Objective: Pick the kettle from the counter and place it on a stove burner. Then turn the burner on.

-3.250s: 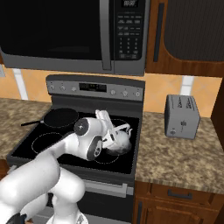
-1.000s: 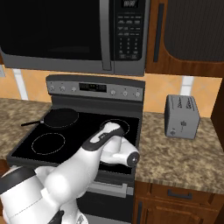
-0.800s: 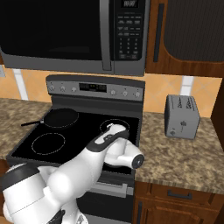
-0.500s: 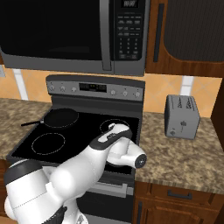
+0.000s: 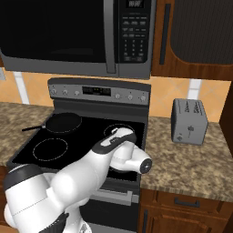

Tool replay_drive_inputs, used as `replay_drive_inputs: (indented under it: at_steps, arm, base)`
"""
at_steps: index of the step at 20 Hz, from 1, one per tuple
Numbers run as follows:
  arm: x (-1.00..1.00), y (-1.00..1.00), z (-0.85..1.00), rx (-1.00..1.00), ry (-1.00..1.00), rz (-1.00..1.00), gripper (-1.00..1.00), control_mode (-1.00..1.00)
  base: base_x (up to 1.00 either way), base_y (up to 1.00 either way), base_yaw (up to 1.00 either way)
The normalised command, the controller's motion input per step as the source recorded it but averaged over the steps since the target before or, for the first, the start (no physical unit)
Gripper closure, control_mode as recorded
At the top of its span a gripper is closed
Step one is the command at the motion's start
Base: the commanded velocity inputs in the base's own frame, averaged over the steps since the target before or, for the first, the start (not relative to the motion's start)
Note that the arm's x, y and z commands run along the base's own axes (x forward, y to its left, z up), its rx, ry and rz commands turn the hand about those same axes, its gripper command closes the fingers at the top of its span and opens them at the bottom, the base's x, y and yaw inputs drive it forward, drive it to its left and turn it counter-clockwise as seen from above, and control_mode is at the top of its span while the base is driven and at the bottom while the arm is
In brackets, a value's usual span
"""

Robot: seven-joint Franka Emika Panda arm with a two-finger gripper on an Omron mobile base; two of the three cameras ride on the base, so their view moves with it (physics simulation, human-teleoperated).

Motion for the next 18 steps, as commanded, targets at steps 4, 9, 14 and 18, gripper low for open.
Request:
replay_drive_inputs:
  at_steps: [4, 9, 14, 18]
  arm:
    - [0.00, 0.00, 0.00, -0.03, 0.01, 0.00, -1.00, -1.00]
    - [-0.04, -0.24, 0.17, -0.03, 0.01, 0.00, -1.00, -1.00]
    - [0.21, -0.39, 0.76, 0.00, 0.00, 0.00, -1.00, -1.00]
    - [0.40, -0.34, 1.00, 0.00, 0.00, 0.00, -1.00, -1.00]
  base:
    - [0.00, 0.00, 0.00]
    - [0.00, 0.00, 0.00]
    - [0.00, 0.00, 0.00]
    - [0.00, 0.00, 0.00]
